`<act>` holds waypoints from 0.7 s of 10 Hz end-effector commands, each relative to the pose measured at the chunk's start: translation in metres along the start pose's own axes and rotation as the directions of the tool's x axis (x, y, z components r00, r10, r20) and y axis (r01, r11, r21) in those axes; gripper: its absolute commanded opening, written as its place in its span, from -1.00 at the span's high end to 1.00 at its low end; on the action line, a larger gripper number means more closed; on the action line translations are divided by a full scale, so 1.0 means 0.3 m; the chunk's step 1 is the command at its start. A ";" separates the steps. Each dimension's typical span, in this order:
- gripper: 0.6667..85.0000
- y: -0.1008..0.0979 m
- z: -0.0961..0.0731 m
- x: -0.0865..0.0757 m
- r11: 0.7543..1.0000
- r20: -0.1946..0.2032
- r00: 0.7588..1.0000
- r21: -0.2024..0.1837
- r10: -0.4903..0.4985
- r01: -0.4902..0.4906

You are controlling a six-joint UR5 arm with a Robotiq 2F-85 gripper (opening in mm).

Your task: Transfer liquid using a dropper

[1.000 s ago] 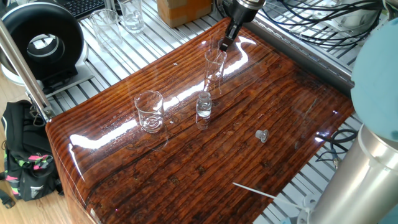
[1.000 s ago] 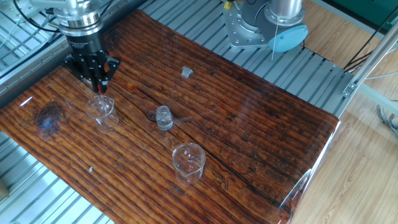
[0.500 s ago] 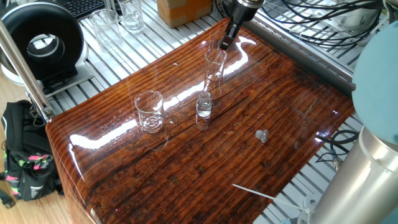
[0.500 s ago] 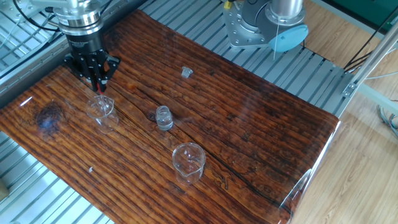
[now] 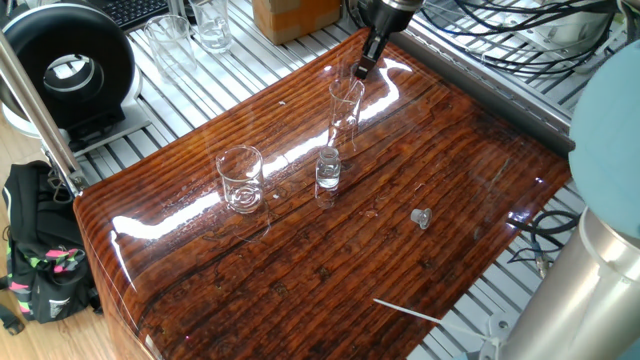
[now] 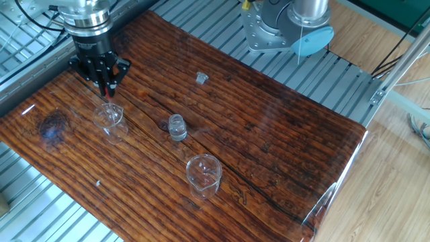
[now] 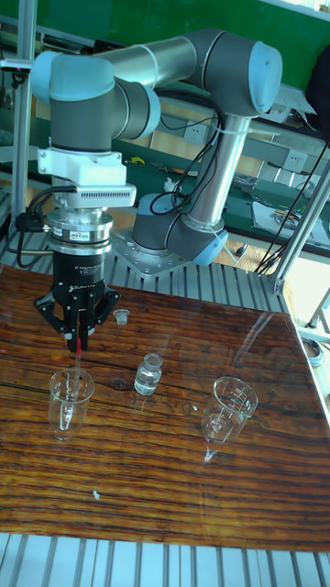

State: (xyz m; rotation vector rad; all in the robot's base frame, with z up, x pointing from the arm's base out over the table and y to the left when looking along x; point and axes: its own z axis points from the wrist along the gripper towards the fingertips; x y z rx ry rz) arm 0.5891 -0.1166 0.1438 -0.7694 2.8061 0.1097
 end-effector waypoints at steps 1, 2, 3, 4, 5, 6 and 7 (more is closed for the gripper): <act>0.55 0.012 -0.023 -0.009 1.000 -0.009 1.000 0.009 0.012 -0.012; 0.55 0.014 -0.024 -0.009 1.000 -0.011 1.000 0.008 0.012 -0.012; 0.55 0.018 -0.025 -0.001 1.000 -0.021 1.000 0.005 0.013 -0.013; 0.55 0.017 -0.026 -0.002 1.000 -0.026 1.000 0.010 0.012 -0.012; 0.55 0.019 -0.028 -0.007 1.000 -0.027 1.000 0.012 0.011 -0.011; 0.55 0.022 -0.031 -0.014 1.000 -0.030 0.999 0.017 0.015 -0.014; 0.55 0.018 -0.035 -0.018 0.999 -0.041 0.999 0.032 0.015 -0.014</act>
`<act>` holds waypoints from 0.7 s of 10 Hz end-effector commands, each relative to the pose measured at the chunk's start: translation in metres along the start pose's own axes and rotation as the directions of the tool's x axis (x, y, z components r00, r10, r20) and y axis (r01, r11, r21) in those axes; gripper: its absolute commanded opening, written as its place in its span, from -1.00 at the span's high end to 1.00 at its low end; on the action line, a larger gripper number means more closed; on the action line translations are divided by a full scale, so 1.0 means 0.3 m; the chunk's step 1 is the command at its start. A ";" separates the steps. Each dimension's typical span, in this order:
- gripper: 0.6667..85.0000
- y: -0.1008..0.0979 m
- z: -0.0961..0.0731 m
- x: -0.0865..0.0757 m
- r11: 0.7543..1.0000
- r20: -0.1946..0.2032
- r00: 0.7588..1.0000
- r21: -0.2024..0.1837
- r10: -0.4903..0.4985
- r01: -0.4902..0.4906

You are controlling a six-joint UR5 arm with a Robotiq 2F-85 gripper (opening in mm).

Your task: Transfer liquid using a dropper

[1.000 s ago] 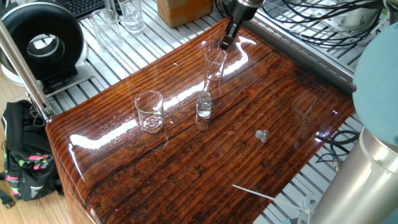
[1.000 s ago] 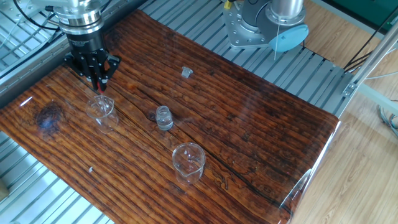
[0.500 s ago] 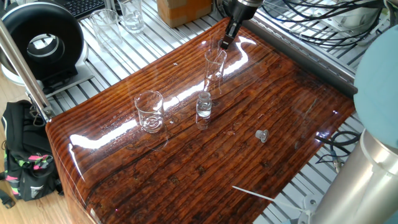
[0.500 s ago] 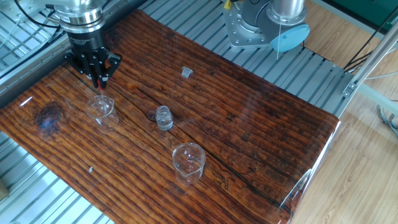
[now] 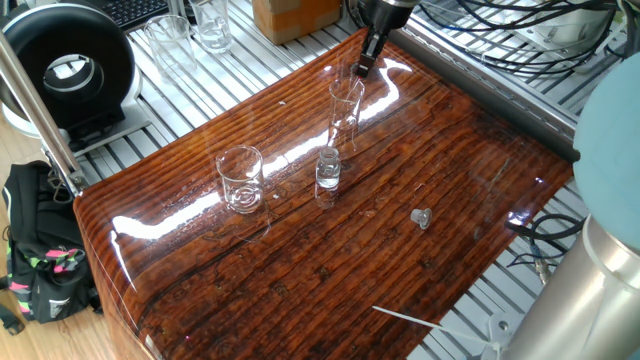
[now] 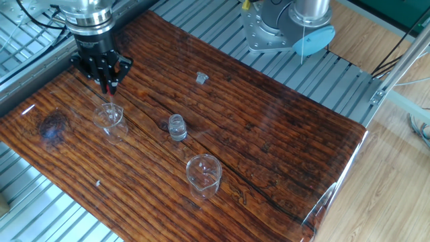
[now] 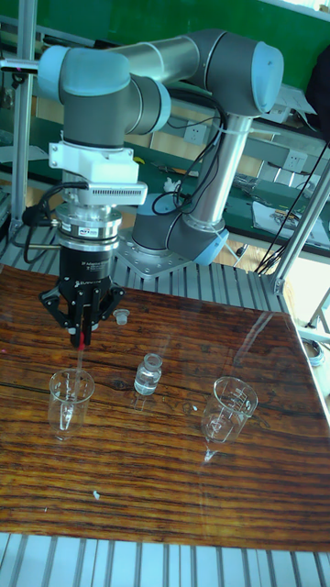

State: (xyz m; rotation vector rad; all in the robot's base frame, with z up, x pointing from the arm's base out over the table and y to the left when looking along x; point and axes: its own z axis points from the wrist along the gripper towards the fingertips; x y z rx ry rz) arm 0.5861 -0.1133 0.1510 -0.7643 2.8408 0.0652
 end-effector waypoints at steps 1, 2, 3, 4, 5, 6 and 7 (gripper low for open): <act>0.55 -0.001 -0.015 -0.017 1.000 -0.011 1.000 0.024 0.007 -0.007; 0.55 0.002 -0.017 -0.019 1.000 -0.019 1.000 0.028 0.012 -0.012; 0.57 0.000 -0.019 -0.020 0.999 -0.026 0.999 0.036 0.019 -0.018; 0.58 -0.006 -0.017 -0.021 0.999 -0.031 0.999 0.044 0.020 -0.019; 0.60 -0.008 -0.014 -0.023 0.999 -0.031 0.999 0.044 0.022 -0.020; 0.60 -0.010 -0.013 -0.026 0.999 -0.032 0.999 0.046 0.021 -0.020; 0.60 -0.012 -0.011 -0.032 0.999 -0.034 0.999 0.050 0.021 -0.019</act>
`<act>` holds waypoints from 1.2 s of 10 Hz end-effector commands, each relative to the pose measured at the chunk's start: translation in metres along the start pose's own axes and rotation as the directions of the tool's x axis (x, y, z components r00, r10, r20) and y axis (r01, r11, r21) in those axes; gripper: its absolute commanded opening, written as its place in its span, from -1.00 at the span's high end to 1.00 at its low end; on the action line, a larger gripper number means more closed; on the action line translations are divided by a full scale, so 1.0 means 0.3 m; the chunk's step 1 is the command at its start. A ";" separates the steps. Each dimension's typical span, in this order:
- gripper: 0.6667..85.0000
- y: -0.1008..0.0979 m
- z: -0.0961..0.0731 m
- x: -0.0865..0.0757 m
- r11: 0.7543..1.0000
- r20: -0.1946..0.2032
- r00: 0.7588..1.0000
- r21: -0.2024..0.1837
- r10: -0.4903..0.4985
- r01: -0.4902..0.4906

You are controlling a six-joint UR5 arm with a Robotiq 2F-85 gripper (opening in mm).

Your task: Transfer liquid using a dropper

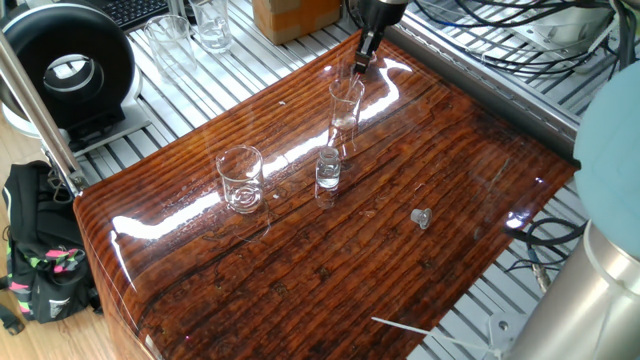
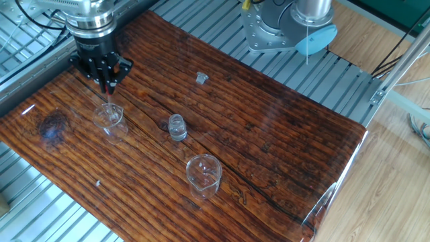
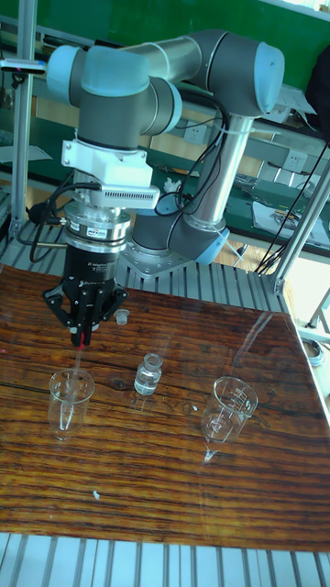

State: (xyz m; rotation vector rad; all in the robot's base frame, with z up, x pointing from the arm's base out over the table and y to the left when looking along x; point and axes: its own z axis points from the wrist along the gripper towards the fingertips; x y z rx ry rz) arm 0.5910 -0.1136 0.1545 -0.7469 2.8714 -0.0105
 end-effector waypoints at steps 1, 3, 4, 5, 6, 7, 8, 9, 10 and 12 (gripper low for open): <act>0.60 0.003 -0.001 -0.026 1.000 0.000 1.000 0.006 0.011 -0.011; 0.60 0.012 0.002 -0.040 1.000 0.000 1.000 0.003 0.016 -0.016; 0.60 0.017 0.003 -0.045 1.000 0.003 1.000 -0.003 0.017 -0.017; 0.60 0.018 0.003 -0.044 1.000 0.002 1.000 -0.003 0.018 -0.018; 0.67 0.014 0.003 -0.038 1.000 -0.006 1.000 0.001 0.028 -0.028; 0.85 0.004 0.004 -0.028 0.999 -0.018 0.999 0.012 0.041 -0.041; 0.97 0.005 0.005 -0.026 0.998 -0.021 0.998 0.011 0.055 -0.054; 0.97 0.007 0.005 -0.023 0.998 -0.025 0.998 0.009 0.059 -0.059; 0.97 0.009 0.005 -0.021 0.998 -0.027 0.998 0.008 0.062 -0.062; 0.97 0.020 0.004 -0.010 0.998 -0.040 0.997 -0.005 0.070 -0.070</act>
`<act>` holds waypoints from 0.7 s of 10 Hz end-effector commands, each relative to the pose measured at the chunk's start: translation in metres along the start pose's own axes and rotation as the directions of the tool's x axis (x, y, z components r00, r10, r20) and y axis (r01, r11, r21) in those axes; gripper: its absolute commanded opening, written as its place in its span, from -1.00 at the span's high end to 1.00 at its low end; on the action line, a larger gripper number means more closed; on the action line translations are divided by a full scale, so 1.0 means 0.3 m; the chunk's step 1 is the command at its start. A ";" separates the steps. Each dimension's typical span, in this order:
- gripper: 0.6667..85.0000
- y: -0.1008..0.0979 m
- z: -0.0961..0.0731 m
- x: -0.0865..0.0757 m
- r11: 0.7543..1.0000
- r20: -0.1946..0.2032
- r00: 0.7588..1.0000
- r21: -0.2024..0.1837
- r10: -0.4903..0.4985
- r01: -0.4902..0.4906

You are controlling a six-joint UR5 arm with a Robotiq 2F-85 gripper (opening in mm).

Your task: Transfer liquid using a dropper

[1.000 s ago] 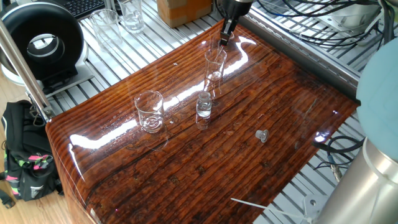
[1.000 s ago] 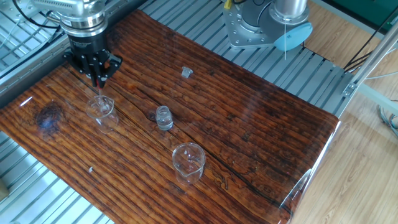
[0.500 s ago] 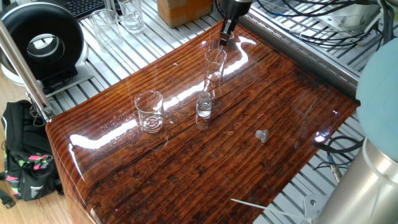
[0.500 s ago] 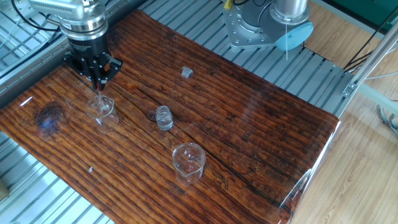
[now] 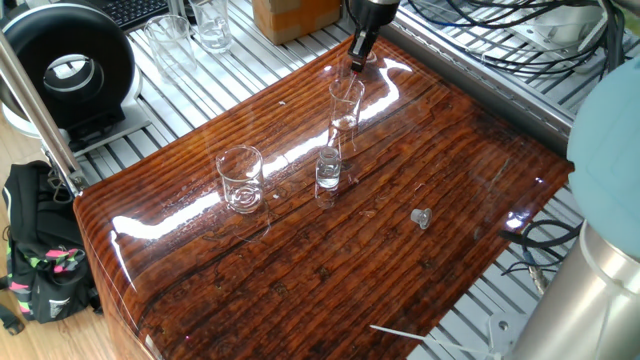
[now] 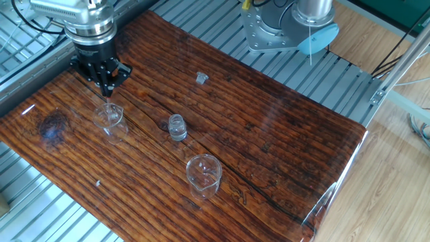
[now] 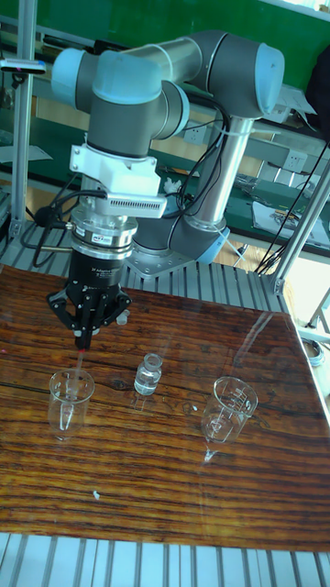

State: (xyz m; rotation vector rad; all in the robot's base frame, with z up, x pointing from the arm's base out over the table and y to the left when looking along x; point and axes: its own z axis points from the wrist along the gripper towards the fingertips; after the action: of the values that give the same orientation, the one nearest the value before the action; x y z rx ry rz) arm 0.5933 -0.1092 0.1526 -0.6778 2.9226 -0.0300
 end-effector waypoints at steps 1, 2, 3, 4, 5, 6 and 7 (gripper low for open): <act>0.97 0.017 -0.002 0.007 1.000 -0.009 1.000 -0.026 0.014 -0.014; 0.97 0.025 0.002 0.007 0.999 -0.011 1.000 -0.039 0.006 -0.007; 0.97 0.028 0.008 0.003 0.999 -0.010 1.000 -0.047 -0.002 0.002; 0.97 0.029 0.012 -0.001 0.999 -0.009 1.000 -0.050 -0.002 0.001; 0.97 0.026 0.013 -0.001 0.999 -0.010 1.000 -0.047 -0.002 0.002; 0.97 0.026 0.013 0.001 0.999 -0.012 1.000 -0.046 -0.002 0.002; 0.97 0.025 0.014 0.000 0.999 -0.012 1.000 -0.046 -0.002 0.002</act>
State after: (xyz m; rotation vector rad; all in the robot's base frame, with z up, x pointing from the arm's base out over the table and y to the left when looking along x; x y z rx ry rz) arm 0.5894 -0.1046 0.1477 -0.6942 2.9451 0.0142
